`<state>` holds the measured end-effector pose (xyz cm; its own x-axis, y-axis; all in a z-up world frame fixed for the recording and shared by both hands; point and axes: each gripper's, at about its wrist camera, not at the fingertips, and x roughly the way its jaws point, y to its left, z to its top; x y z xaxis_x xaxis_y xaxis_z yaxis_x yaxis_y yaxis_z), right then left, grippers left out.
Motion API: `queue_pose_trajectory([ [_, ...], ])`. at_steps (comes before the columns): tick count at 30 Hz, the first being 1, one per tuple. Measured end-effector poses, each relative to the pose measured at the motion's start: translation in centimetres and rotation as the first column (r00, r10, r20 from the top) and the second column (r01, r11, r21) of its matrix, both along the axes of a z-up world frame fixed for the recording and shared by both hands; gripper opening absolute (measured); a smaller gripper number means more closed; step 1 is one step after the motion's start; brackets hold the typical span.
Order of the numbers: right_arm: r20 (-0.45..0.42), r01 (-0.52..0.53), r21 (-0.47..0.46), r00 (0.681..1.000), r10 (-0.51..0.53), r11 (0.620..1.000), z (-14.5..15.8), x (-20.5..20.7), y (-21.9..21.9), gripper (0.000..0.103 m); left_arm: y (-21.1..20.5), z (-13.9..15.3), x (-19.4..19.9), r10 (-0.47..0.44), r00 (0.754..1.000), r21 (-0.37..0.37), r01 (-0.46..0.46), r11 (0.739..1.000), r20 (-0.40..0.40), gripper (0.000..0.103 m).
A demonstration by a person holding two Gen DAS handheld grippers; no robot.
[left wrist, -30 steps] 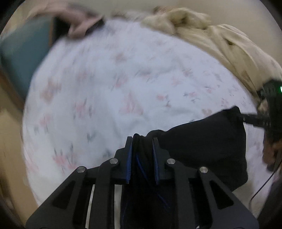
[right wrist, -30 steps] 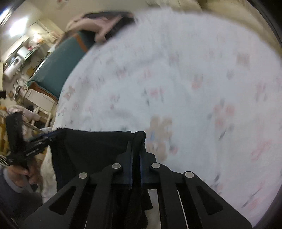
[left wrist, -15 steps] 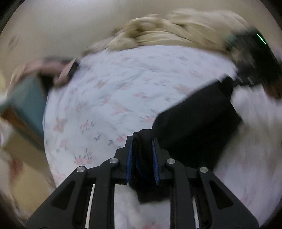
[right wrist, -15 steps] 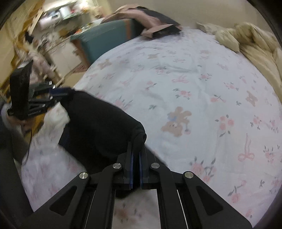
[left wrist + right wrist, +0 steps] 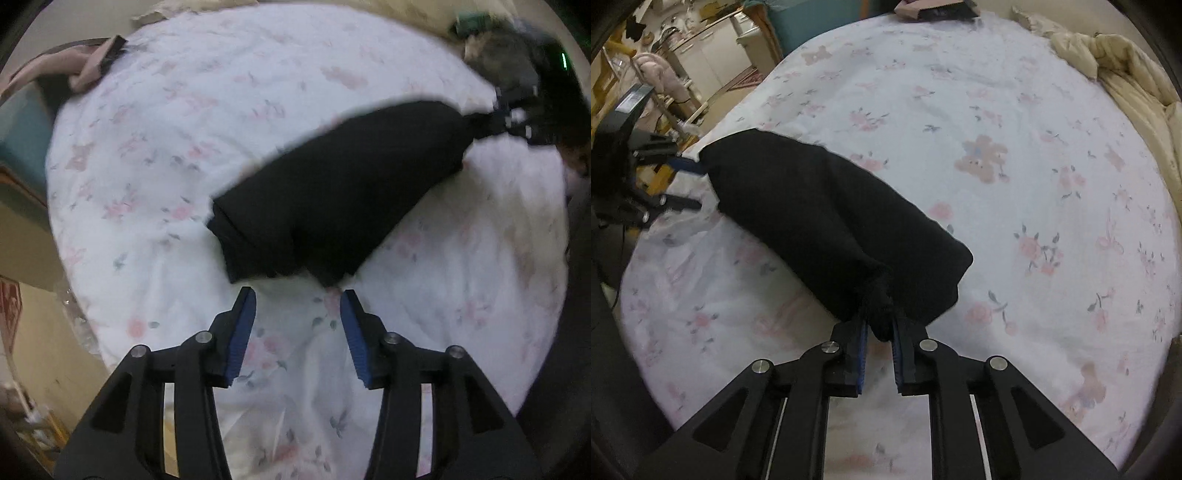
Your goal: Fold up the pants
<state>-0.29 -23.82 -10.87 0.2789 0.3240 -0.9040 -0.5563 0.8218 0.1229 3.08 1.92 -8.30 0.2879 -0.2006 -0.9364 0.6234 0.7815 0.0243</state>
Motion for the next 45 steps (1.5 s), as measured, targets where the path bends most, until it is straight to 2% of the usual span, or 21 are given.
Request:
queue_pose_trajectory([
  [2,0.000,0.010,-0.002,1.000,-0.010,1.000,1.5,-0.5,-0.7,0.013,0.5,3.7,0.9,0.014,0.999,-0.121,-0.008,0.993,0.050,0.043],
  [4,0.031,0.002,0.064,1.000,-0.004,0.998,3.8,-0.9,-1.4,0.013,1.3,6.8,2.6,0.136,0.983,-0.241,-0.104,0.965,0.119,0.045],
  [6,0.064,0.037,0.114,0.997,-0.045,0.993,5.7,-0.2,-2.0,0.017,0.6,7.1,5.1,0.210,0.977,-0.294,-0.189,0.937,0.043,0.045],
  [7,0.054,0.074,0.151,0.995,-0.083,0.986,6.3,0.5,-2.2,0.028,-0.1,6.5,5.8,0.226,0.974,-0.293,-0.211,0.933,0.019,0.045],
  [9,0.042,0.084,0.212,0.995,-0.095,0.974,7.0,1.3,-2.1,0.038,-1.5,5.0,6.5,0.249,0.968,-0.264,-0.238,0.935,0.009,0.045],
  [12,0.049,0.070,0.280,0.995,-0.087,0.957,7.7,1.8,-1.9,0.038,-3.2,2.5,6.3,0.259,0.966,-0.235,-0.256,0.938,-0.018,0.044],
  [15,0.083,0.050,0.243,0.994,-0.072,0.969,8.6,1.8,-2.1,0.038,-4.5,0.0,5.6,0.228,0.971,-0.160,-0.237,0.958,-0.074,0.044],
  [18,0.102,0.147,0.302,0.977,-0.185,0.942,9.4,2.7,-3.8,0.038,-5.0,-1.5,4.0,0.200,0.977,-0.099,-0.206,0.974,-0.069,0.045],
  [21,0.029,0.267,0.265,0.958,-0.285,0.926,7.3,5.0,-2.8,0.038,-4.6,-2.5,3.3,0.208,0.976,-0.088,-0.214,0.973,-0.073,0.045],
  [24,-0.117,0.283,0.256,0.958,-0.260,0.925,2.6,7.0,-0.2,0.037,-4.0,-2.7,3.0,0.217,0.973,-0.091,-0.224,0.970,-0.076,0.045],
  [26,-0.207,0.275,0.153,0.948,-0.241,0.949,-1.4,7.3,1.3,0.036,-3.5,-2.8,2.9,0.231,0.969,-0.087,-0.238,0.967,-0.087,0.045],
  [28,-0.235,0.274,0.068,0.939,-0.251,0.959,-4.2,6.8,1.0,0.036,-3.0,-3.0,3.0,0.247,0.964,-0.091,-0.256,0.962,-0.099,0.047],
  [30,-0.283,0.317,0.093,0.917,-0.280,0.944,-4.3,6.6,-0.4,0.039,-2.7,-3.2,2.6,0.265,0.958,-0.091,-0.275,0.957,-0.107,0.047],
  [31,-0.304,0.340,0.088,0.904,-0.300,0.936,-3.9,6.6,-1.0,0.048,-2.6,-3.1,2.3,0.267,0.958,-0.093,-0.276,0.957,-0.103,0.047],
  [34,-0.267,0.381,0.076,0.898,-0.350,0.921,-2.4,5.8,-2.9,0.051,-2.5,-2.3,1.2,0.266,0.961,-0.082,-0.272,0.959,-0.075,0.047],
  [35,-0.276,0.421,0.099,0.882,-0.382,0.902,-2.0,5.5,-4.0,0.051,-2.1,-1.8,1.1,0.277,0.958,-0.093,-0.283,0.954,-0.075,0.047],
  [38,-0.289,0.514,0.193,0.844,-0.452,0.836,-0.9,5.2,-6.5,0.056,-0.1,0.4,1.3,0.350,0.935,-0.182,-0.354,0.917,-0.053,0.051],
  [40,-0.258,0.557,0.241,0.826,-0.500,0.795,-0.5,5.0,-7.5,0.078,1.5,1.0,2.0,0.457,0.890,-0.186,-0.450,0.874,-0.006,0.085],
  [41,-0.255,0.568,0.261,0.820,-0.512,0.780,-0.6,5.1,-7.7,0.082,2.4,0.9,2.5,0.513,0.858,-0.196,-0.504,0.841,-0.006,0.088],
  [43,-0.314,0.581,0.317,0.810,-0.495,0.750,-1.7,5.8,-7.4,0.083,3.8,-0.5,3.6,0.580,0.807,-0.232,-0.588,0.775,-0.108,0.089],
  [45,-0.379,0.594,0.325,0.795,-0.474,0.736,-3.4,6.3,-6.2,0.083,4.3,-2.7,4.5,0.592,0.768,-0.235,-0.640,0.732,-0.246,0.089],
])
